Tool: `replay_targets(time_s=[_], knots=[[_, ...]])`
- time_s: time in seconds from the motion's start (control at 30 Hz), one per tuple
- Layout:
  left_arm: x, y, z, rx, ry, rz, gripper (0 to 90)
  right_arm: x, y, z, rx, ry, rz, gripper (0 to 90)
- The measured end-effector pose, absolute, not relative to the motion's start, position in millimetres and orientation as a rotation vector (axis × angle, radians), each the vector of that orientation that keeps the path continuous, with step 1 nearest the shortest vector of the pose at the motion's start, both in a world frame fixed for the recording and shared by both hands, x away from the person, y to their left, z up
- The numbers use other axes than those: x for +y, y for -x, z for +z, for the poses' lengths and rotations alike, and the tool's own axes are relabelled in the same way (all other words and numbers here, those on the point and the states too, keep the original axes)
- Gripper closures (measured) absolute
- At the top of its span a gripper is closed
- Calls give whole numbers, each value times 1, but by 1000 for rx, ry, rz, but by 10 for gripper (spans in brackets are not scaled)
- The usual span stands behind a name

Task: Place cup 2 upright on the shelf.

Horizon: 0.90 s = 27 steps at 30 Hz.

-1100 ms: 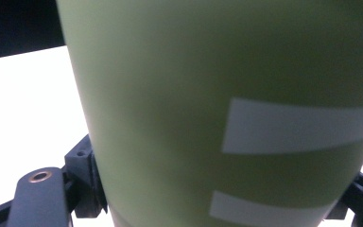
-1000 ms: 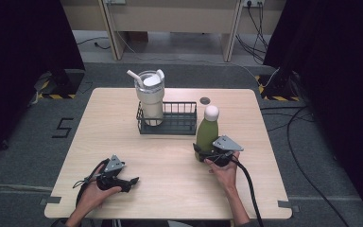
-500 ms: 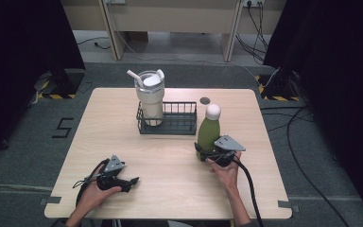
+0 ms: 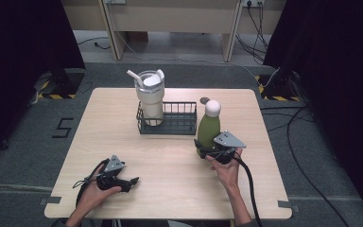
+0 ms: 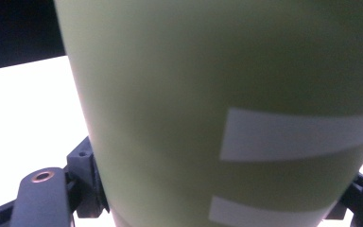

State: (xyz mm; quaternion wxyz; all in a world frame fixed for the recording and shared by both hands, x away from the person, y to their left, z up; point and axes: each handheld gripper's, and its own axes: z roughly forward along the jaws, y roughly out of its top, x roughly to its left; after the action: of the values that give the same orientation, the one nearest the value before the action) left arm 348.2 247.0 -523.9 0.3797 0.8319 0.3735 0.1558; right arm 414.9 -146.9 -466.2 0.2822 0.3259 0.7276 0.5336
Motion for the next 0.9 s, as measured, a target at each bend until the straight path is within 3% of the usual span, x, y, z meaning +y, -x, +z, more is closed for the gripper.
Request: replay_targets(time_s=[0.9], knots=[[247,-348,-524,954,-2125,398,119,-113,-444,-413,1964,-841,1447,208]])
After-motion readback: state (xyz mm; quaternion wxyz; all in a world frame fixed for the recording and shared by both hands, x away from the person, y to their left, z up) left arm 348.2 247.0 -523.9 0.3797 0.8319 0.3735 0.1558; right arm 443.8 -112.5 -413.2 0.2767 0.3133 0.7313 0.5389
